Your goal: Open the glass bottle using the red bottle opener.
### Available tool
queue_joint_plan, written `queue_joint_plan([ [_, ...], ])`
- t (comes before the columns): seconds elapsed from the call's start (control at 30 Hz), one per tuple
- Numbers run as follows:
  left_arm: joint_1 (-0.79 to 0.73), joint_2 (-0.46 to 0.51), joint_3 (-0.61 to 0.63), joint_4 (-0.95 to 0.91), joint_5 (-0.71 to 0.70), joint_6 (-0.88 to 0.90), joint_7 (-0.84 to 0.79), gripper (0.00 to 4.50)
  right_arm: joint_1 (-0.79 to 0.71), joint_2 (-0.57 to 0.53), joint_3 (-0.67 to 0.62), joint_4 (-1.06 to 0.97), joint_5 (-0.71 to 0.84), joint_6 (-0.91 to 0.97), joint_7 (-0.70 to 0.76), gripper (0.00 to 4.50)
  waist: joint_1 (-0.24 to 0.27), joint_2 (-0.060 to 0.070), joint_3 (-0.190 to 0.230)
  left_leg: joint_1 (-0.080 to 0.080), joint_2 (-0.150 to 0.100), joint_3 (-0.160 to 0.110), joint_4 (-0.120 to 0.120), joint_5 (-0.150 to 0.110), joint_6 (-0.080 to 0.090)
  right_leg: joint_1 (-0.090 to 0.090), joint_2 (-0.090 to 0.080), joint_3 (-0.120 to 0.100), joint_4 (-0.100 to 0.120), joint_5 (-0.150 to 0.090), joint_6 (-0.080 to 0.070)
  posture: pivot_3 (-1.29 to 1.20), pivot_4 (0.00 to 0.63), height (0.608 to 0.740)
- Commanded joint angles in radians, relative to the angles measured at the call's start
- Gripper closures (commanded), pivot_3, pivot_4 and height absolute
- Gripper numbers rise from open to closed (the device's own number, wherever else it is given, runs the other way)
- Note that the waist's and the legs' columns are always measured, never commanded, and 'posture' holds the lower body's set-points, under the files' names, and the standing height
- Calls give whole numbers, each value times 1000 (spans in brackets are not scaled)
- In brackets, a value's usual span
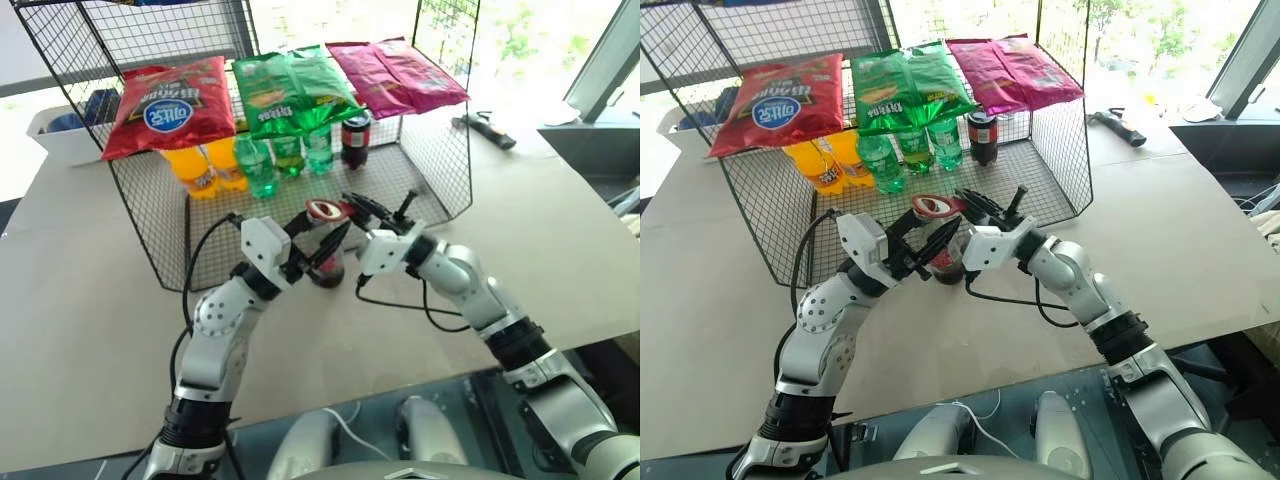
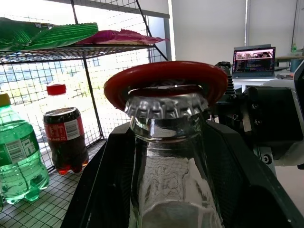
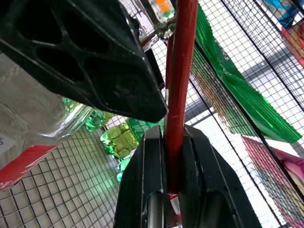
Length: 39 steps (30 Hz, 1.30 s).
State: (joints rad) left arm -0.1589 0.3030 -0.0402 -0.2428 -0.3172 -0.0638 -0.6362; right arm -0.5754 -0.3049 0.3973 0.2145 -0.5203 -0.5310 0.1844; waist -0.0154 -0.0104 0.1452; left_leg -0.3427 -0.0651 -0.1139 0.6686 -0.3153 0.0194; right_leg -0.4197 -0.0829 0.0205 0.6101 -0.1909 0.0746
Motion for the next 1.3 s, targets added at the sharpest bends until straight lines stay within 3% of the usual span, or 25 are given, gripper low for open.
queue_joint_plan([
  [0.03, 2, 6, 4, 22, 14, 14, 12, 2472, -27, -40, 88, 59, -136, -112, -30, 4500, 0, 0, 0, 0, 0, 0, 0, 0, 0, 0, 0, 0, 0, 0, 0, 0, 150, 739],
  [0.5, -16, -8, -14, 49, 18, 23, 19, 2472, -292, -150, 72, 305, -309, -202, -272, 4500, 2, 0, 0, 4, 0, 0, 0, 1, -1, 5, 1, 1, 0, 1, -1, 0, 150, 739],
  [1.3, -18, -32, -39, 80, 18, 33, 22, 2472, -405, -231, 141, 486, -380, -213, -458, 4500, 4, 0, 0, 4, 0, -1, 0, 2, -2, 5, 1, 1, -1, 1, -2, 0, 150, 739],
])
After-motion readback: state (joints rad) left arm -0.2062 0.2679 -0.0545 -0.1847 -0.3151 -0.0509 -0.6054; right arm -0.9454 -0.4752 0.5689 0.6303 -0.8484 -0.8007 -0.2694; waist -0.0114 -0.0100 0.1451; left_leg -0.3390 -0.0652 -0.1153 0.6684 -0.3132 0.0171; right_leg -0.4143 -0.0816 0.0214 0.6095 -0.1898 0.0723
